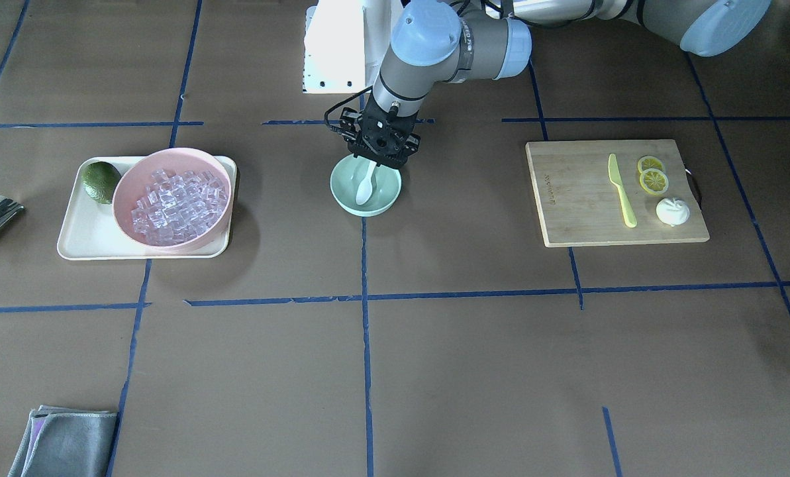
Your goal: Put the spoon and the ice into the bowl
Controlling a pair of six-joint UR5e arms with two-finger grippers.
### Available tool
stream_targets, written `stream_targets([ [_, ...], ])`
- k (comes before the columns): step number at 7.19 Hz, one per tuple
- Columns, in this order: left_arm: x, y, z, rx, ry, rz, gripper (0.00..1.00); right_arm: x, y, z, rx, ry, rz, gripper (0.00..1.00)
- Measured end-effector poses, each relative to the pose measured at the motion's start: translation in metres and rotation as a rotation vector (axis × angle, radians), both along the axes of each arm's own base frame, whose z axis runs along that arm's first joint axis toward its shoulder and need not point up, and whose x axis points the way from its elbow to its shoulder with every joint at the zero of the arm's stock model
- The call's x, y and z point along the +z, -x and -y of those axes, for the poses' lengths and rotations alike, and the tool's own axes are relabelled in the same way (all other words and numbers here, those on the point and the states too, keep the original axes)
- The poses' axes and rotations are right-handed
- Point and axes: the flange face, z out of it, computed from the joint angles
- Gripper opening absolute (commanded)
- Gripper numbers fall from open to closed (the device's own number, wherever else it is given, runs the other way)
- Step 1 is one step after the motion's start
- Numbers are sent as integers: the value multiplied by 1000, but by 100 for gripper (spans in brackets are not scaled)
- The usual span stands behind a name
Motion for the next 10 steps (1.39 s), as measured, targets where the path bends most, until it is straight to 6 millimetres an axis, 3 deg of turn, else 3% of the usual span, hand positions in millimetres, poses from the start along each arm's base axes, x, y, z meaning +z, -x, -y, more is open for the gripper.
stream_targets([
  [3, 0, 8, 7, -7, -8, -1, 99, 3, 0, 0, -1, 6, 1, 100],
  [4, 9, 20, 18, -28, 0, 11, 99, 3, 0, 0, -1, 7, 1, 100],
  [5, 32, 41, 35, -52, -5, 35, 99, 4, 1, 0, -1, 8, 1, 100],
  [8, 132, 152, 98, -34, -162, 173, 99, 4, 1, 0, -2, 9, 1, 100],
  [10, 206, 259, 136, 4, -188, 203, 100, 4, 2, 0, -4, 9, 1, 100],
])
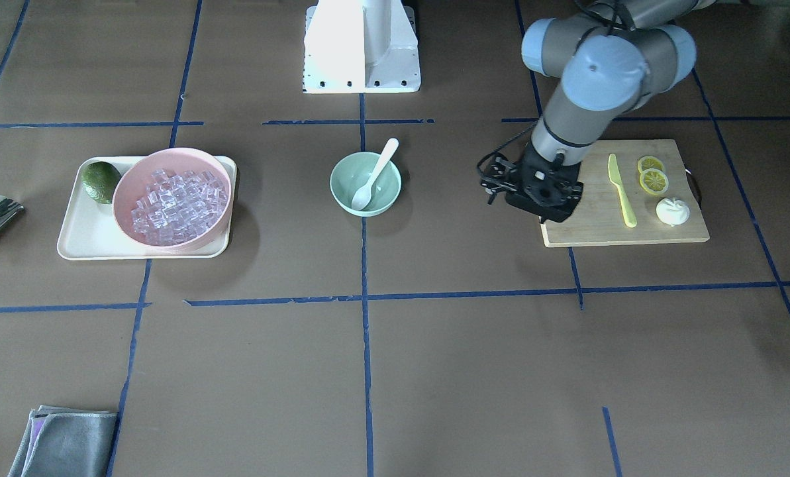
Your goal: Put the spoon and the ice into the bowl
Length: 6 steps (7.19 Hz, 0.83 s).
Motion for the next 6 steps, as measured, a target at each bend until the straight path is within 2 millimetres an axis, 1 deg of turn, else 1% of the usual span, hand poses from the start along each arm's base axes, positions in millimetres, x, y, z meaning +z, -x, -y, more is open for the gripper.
stream_targets([
  [1, 42, 68, 10, -18, 43, -13, 100, 1, 0, 0, -1, 2, 0, 100],
  [2, 84, 137, 13, -59, 82, -21, 100, 2, 0, 0, -2, 4, -1, 100],
  [3, 121, 194, 12, -81, 84, -10, 100, 4, 1, 0, -3, 6, -1, 100],
  [4, 157, 242, 4, -94, 87, 7, 100, 5, 1, 1, -4, 8, -1, 100],
  [5, 192, 279, -14, -122, 119, 21, 100, 6, 2, 1, -5, 11, -1, 100],
  [6, 234, 307, -41, -157, 181, 38, 100, 6, 2, 1, -5, 12, -1, 100],
])
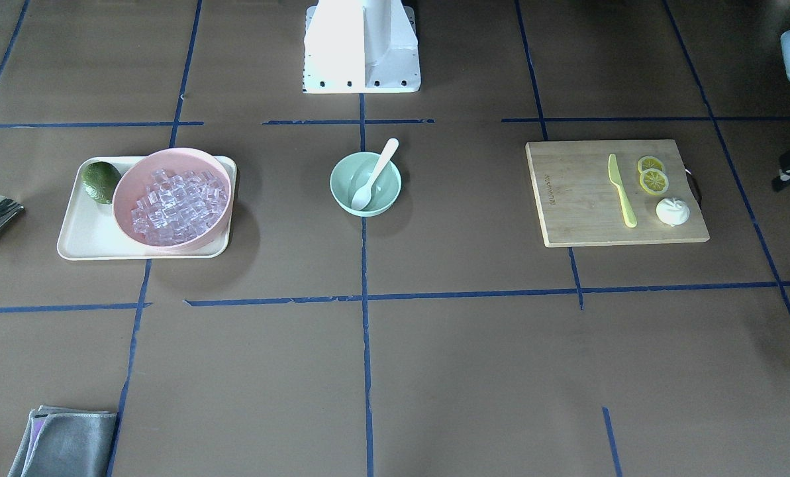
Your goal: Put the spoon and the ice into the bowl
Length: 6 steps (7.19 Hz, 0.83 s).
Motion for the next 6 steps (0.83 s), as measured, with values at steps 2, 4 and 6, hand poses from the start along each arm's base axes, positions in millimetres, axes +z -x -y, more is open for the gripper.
stream_targets([
  [2, 62, 26, -36, -45, 55, 13, 100, -2, 3, 2, -5, -3, 0, 100],
  [4, 72, 32, -41, -60, 45, 11, 100, -28, 24, 18, -22, -27, 9, 100],
  [6, 74, 33, -45, -61, 42, 5, 100, -83, 74, 34, -11, -34, 37, 100],
])
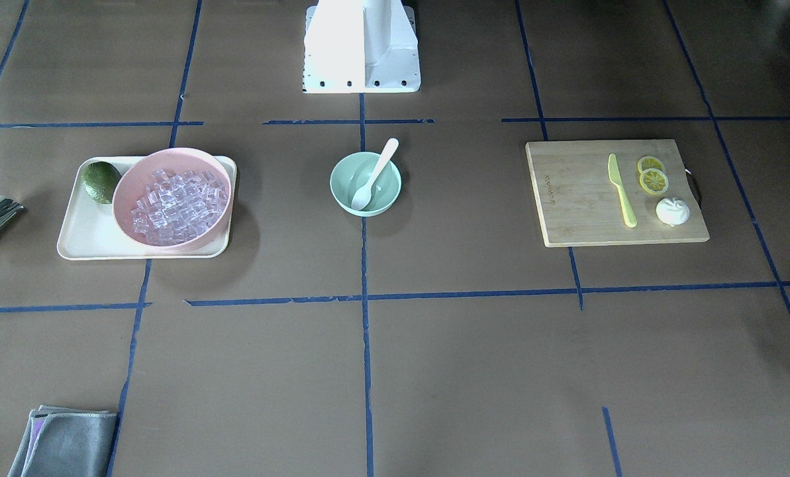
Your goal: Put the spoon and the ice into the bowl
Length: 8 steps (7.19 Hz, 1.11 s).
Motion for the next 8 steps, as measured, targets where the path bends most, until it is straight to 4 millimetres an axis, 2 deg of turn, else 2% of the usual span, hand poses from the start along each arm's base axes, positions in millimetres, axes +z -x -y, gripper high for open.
stream_targets([
  [3, -1, 0, -1, 0, -4, -8, 100, -78, 102, 10, 31, -47, 67, 100],
  [5, -2, 0, -1, 0, -4, -9, 100, -116, 168, 1, -41, -136, 60, 100],
  [6, -1, 0, -1, 0, -3, -9, 100, -133, 209, -5, -76, -203, 27, 100],
  [7, -1, 0, -1, 0, -3, -10, 100, -158, 251, -7, -97, -253, 12, 100],
  [8, -1, 0, -1, 1, -3, -10, 100, -182, 278, -14, -104, -257, 9, 100],
])
